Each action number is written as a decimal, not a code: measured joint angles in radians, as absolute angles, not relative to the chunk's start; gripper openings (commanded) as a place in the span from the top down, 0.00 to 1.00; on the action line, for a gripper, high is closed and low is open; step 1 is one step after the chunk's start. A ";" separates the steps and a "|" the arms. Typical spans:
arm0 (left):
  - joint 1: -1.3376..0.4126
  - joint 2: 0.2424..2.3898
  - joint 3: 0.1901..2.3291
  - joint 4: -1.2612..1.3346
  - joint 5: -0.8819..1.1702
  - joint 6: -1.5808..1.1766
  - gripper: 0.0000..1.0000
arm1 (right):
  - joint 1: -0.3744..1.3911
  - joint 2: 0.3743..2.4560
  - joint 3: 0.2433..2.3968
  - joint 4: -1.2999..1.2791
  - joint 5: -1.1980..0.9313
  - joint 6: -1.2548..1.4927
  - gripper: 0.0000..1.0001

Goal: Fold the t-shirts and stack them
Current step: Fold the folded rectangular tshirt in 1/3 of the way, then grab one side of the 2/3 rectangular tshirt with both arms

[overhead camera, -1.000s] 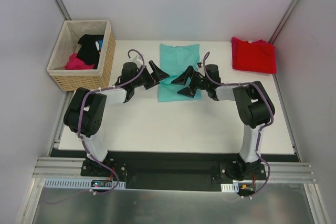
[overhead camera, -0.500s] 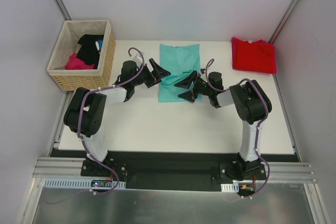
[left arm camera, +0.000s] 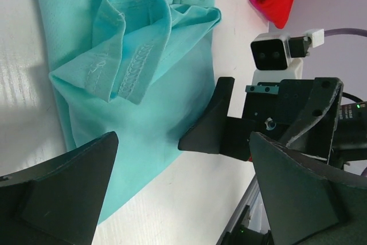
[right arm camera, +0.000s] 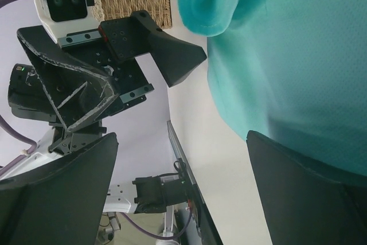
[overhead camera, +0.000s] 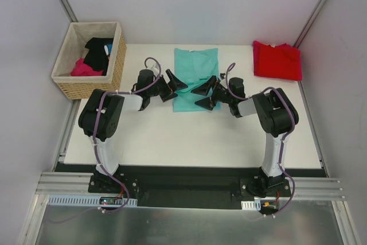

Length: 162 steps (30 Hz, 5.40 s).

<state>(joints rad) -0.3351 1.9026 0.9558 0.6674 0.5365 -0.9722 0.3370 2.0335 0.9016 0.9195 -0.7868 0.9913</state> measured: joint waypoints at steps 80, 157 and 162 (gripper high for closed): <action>-0.355 2.221 1.441 0.470 0.454 -0.895 0.01 | 0.318 2.154 0.867 1.191 -0.786 1.060 0.01; -0.432 1.916 1.095 0.341 0.460 -0.810 0.01 | 0.364 1.834 1.324 -0.372 -0.205 0.205 0.00; -0.432 1.916 1.092 0.361 0.460 -0.811 0.01 | 0.367 1.831 1.293 -0.301 -0.261 0.229 0.00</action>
